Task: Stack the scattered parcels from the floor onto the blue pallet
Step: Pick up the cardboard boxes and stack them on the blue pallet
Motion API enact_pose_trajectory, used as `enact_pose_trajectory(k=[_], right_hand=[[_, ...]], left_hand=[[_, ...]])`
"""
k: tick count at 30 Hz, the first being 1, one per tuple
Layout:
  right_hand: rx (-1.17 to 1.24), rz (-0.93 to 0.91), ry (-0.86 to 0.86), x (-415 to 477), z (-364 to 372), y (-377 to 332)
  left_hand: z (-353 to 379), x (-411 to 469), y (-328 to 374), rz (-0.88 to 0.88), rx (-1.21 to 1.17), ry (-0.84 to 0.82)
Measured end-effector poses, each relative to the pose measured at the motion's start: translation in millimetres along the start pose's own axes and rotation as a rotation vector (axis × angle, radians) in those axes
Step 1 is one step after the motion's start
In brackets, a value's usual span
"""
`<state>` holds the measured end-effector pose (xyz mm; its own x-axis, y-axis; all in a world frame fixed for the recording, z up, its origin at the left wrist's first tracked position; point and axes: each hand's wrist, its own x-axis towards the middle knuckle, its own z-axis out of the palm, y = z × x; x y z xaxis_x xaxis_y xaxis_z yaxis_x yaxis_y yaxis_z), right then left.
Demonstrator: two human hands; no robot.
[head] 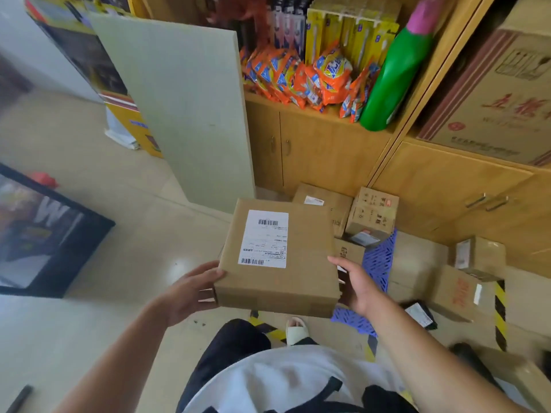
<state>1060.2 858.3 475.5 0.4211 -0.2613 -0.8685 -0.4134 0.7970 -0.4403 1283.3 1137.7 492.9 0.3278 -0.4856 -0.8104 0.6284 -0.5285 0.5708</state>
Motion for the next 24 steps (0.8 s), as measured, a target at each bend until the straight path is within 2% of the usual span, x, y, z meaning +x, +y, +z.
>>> enact_pose_trajectory(k=[4,8,13,15,19,24], right_hand=[[0.042,-0.054,0.08,32.5,16.5,-25.6],[0.105,-0.09,0.235,56.3,38.6,-46.9],[0.055,-0.129,0.594,95.3,71.3,-66.4],[0.016,-0.095,0.685,114.2,77.4,-68.7],[0.004,0.006,0.723,148.7,72.3,-70.4],[-0.128,0.086,0.721,192.4,46.2,-73.9]], left_hand=[[-14.3,54.1,47.3,0.005,0.032,-0.039],[-20.2,114.1,95.1,-0.053,0.079,-0.089],[-23.7,177.5,158.4,-0.118,0.165,-0.138],[-22.0,201.3,177.8,-0.151,0.219,-0.136],[-9.8,239.0,193.8,-0.221,0.3,-0.124],[15.3,279.7,184.0,-0.288,0.332,-0.092]])
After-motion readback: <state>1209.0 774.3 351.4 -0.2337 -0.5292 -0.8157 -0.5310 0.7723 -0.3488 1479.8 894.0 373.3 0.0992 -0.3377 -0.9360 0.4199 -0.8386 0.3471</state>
